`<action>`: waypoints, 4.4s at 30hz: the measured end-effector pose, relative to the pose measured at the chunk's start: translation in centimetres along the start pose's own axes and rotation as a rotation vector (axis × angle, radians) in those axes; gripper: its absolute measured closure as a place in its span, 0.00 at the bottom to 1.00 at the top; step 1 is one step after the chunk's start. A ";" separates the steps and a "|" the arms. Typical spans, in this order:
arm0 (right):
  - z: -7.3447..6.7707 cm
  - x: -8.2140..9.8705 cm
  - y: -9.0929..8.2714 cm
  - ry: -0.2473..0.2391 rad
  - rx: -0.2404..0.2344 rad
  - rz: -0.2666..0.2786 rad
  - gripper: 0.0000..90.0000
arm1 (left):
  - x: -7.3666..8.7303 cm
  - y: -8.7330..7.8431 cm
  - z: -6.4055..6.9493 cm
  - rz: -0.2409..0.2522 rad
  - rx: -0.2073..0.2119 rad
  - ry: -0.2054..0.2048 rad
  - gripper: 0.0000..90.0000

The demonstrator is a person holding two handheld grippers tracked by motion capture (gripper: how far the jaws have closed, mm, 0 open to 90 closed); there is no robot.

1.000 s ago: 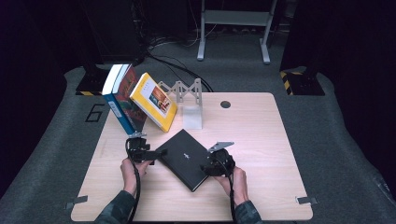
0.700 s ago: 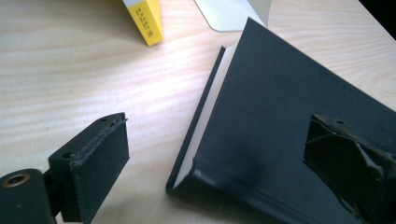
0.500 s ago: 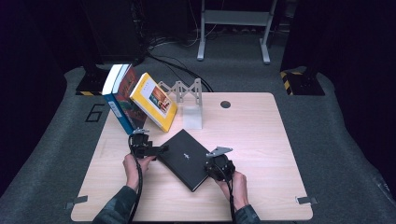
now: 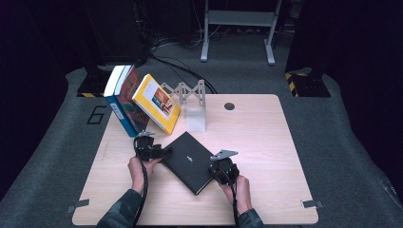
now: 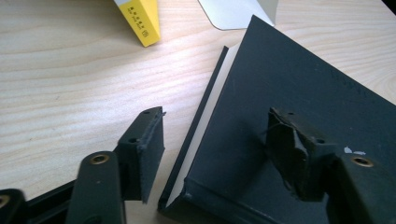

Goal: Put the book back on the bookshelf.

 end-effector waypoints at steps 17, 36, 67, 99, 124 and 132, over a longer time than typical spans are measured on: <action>0.0 0.1 0.0 -0.004 -0.001 0.002 1.00 | -0.3 0.7 0.3 -0.041 0.102 -0.007 0.53; -0.7 0.0 0.5 -0.019 0.008 0.022 1.00 | -0.5 -0.2 0.1 -0.032 0.125 -0.048 0.65; -0.6 0.5 0.1 -0.009 0.002 0.041 1.00 | -1.5 -1.6 0.6 -0.038 0.095 -0.003 0.84; -0.6 1.4 -0.6 0.046 0.014 0.136 1.00 | -5.3 -3.1 3.8 -0.020 0.146 0.073 0.87; -0.6 0.9 -0.2 0.069 0.000 0.161 1.00 | -7.0 -3.8 4.8 0.000 0.149 0.121 0.87; -0.4 0.4 0.2 0.065 -0.001 0.166 1.00 | -7.9 -4.4 5.7 0.017 0.136 0.155 0.87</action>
Point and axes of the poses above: each handheld gripper's, and its own axes: y roughly forward along the jaws, x roughly out of its underside, z roughly to its right, the point moved 5 cm from there along y, roughly forward along the jaws
